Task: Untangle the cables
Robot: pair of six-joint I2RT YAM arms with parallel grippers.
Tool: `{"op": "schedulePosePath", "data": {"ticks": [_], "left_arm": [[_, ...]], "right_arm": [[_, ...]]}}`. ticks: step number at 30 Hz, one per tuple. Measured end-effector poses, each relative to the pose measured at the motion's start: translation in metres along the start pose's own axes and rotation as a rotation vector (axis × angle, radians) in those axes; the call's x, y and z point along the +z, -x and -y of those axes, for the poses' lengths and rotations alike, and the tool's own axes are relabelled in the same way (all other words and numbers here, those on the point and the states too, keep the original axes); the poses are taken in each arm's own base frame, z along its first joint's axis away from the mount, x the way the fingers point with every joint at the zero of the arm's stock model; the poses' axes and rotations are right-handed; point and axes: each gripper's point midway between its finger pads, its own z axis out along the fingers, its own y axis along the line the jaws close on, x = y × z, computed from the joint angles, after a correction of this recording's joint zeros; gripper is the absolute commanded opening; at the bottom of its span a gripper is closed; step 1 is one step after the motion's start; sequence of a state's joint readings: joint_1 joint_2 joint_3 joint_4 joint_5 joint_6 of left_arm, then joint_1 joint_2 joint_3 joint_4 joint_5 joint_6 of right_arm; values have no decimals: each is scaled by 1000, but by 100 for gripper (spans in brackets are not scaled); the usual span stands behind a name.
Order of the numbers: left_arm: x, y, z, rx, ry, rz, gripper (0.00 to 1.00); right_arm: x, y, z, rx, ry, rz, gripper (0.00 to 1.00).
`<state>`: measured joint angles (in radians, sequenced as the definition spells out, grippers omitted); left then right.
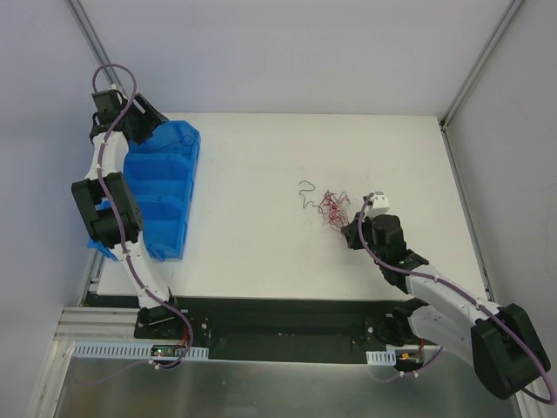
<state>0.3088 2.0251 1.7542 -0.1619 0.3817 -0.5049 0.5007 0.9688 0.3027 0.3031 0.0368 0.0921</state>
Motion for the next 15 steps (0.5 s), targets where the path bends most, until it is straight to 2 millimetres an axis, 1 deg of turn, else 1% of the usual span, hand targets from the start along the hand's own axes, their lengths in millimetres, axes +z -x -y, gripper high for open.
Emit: {"op": "schedulePosePath", "data": {"ticks": [4,6,8,9,11,12,14,15], "left_arm": [[-9,-3,2,-25,20,-15,71],[-20,-3,6,-41,29,-11,71],[-35,-6,13,-58,25,-8,72],[-46,-11,20,-67,18,-10,72],[-62,-16,31,-76,3,-8,72],[-71,-23,42,-74,-14,-13,73],[-84,-43,67,-64,-61,-34,75],[-89,-60,82,-54,-92,-54,76]], "right_arm": [[-1,2,-1,0,3,8,1],[-1,2,-1,0,3,8,0],[-1,3,-1,0,3,9,0],[-1,3,-1,0,3,11,1],[-1,3,0,-1,-1,12,8],[-1,4,1,-1,-6,15,8],[-2,6,3,-2,-17,24,9],[-2,8,4,-2,-26,33,13]]}}
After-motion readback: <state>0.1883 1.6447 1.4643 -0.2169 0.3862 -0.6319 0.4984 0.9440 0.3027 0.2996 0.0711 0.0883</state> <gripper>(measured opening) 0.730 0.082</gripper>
